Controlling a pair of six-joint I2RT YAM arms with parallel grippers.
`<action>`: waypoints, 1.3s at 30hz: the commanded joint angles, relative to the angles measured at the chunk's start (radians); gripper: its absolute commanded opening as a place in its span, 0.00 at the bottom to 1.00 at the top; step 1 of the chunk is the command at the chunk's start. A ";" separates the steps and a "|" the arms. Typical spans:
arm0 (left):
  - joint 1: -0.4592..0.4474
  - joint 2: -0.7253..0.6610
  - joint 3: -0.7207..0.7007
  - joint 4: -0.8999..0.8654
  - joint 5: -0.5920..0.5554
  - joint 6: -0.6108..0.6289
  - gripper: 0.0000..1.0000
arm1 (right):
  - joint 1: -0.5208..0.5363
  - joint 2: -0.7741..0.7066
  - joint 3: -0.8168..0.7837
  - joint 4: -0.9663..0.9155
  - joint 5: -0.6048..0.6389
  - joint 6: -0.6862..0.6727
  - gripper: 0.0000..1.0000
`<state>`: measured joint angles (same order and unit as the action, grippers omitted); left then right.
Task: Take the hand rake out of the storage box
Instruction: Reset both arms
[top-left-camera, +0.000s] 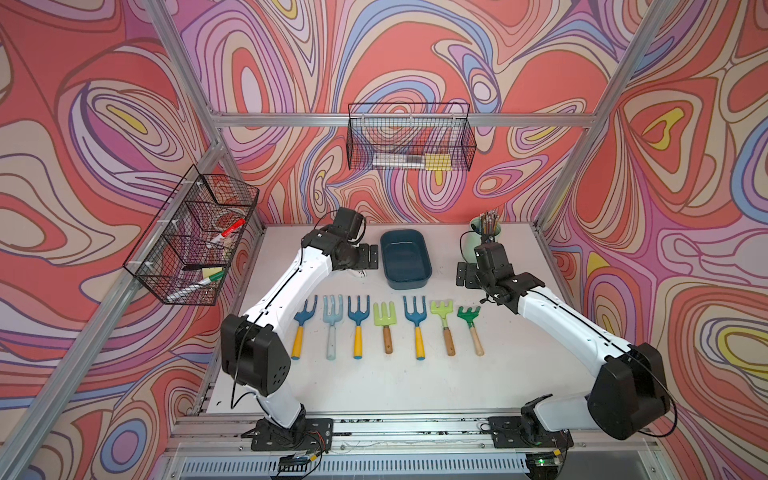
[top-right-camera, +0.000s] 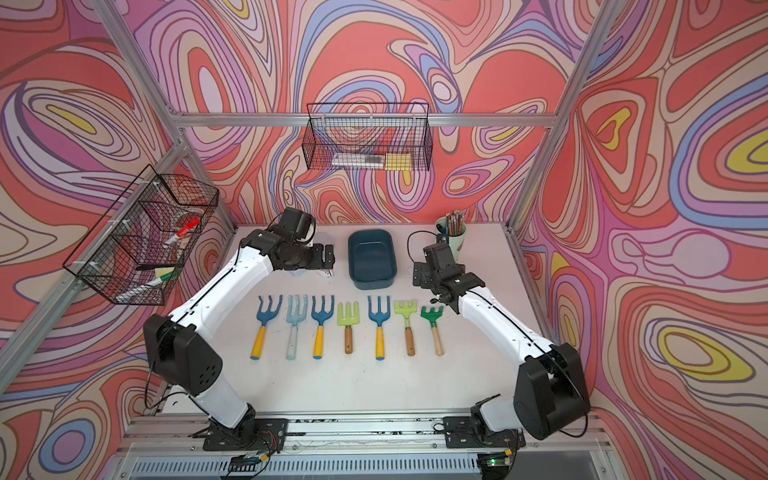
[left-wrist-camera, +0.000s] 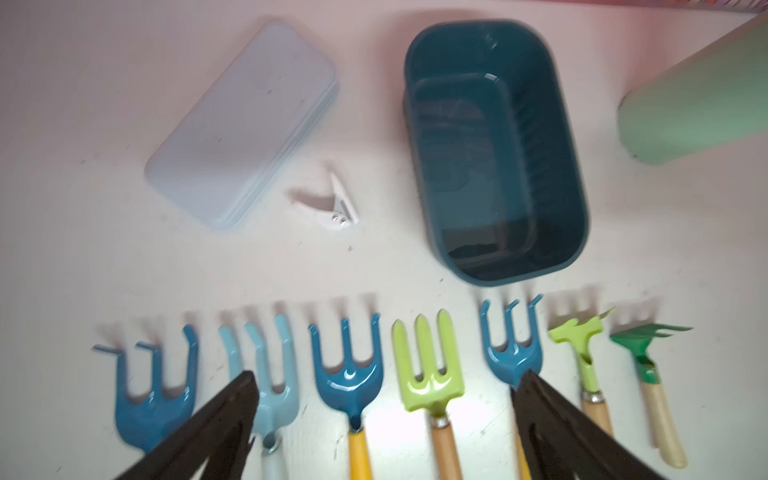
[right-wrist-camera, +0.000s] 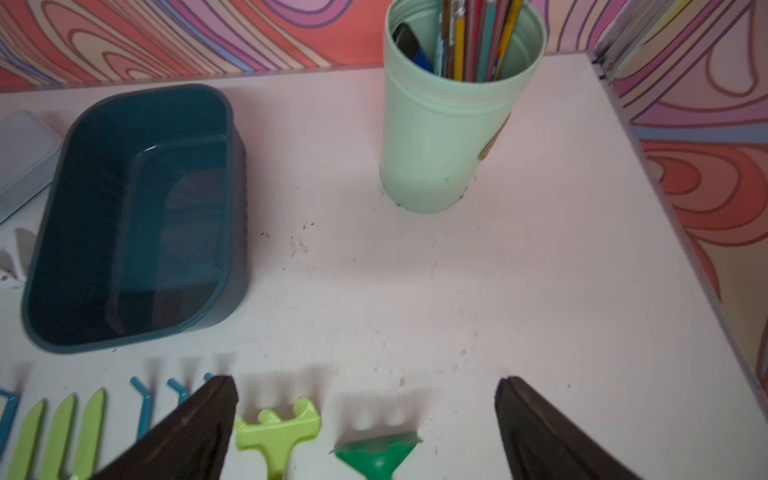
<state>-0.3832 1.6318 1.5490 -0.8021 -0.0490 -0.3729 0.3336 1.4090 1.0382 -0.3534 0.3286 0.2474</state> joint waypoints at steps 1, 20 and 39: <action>0.021 -0.109 -0.179 0.176 -0.216 0.058 0.99 | -0.089 0.007 -0.104 0.302 -0.024 -0.168 0.98; 0.268 -0.422 -0.986 1.091 -0.255 0.356 0.99 | -0.345 0.162 -0.542 1.146 -0.125 -0.150 0.98; 0.356 -0.106 -1.187 1.693 0.061 0.399 0.99 | -0.344 0.288 -0.583 1.333 -0.219 -0.192 0.98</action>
<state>-0.0319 1.5333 0.3374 0.8673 -0.0555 0.0120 -0.0071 1.6859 0.4328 1.0080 0.1253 0.0677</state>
